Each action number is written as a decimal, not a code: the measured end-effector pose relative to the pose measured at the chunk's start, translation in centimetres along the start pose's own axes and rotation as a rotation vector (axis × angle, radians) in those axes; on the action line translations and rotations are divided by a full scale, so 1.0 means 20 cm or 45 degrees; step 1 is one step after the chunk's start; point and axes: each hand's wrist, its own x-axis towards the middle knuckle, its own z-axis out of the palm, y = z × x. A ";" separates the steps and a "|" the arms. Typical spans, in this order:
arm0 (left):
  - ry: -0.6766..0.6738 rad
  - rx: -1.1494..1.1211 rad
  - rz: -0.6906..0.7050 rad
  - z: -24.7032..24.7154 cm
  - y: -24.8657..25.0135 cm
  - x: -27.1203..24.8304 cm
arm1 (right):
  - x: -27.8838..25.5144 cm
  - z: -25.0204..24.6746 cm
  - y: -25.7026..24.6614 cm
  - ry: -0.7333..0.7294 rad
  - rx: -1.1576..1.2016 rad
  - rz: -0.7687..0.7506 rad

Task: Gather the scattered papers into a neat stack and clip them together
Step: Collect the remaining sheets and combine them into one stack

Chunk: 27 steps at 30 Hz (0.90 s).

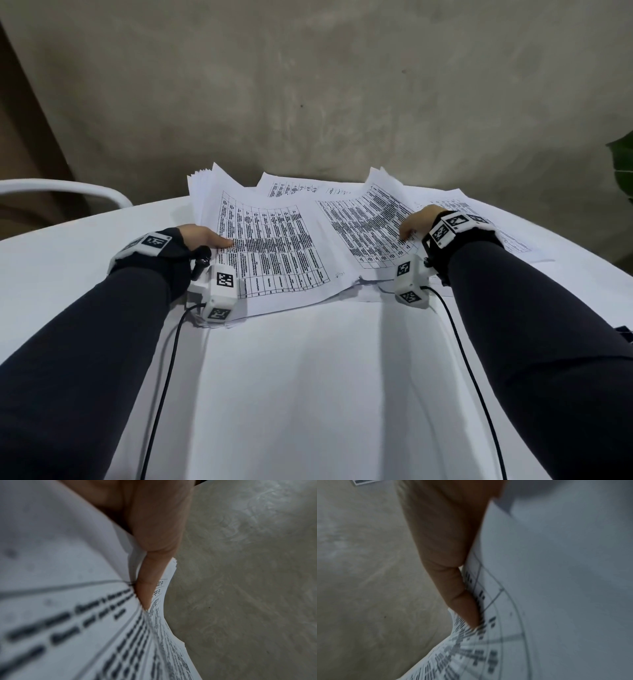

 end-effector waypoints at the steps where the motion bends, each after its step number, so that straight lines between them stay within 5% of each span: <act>1: 0.025 0.014 0.017 0.00 0.00 0.01 | 0.02 -0.01 0.01 -0.028 0.034 -0.017; 3: 0.057 0.030 0.036 0.01 0.00 -0.01 | 0.03 -0.04 0.04 -0.012 0.141 0.009; 8: -0.038 -0.064 0.023 -0.02 -0.02 0.03 | 0.08 -0.02 0.15 0.229 -0.232 -0.028; 11: -0.032 -0.072 0.030 -0.03 -0.04 0.06 | 0.10 0.03 0.14 0.043 0.127 0.037; 19: -0.017 -0.070 0.029 -0.01 -0.04 0.06 | 0.19 0.08 0.05 -0.039 -0.249 -0.168; 27: -0.069 -0.011 0.013 -0.01 -0.03 0.07 | 0.03 0.04 -0.05 0.041 0.211 -0.153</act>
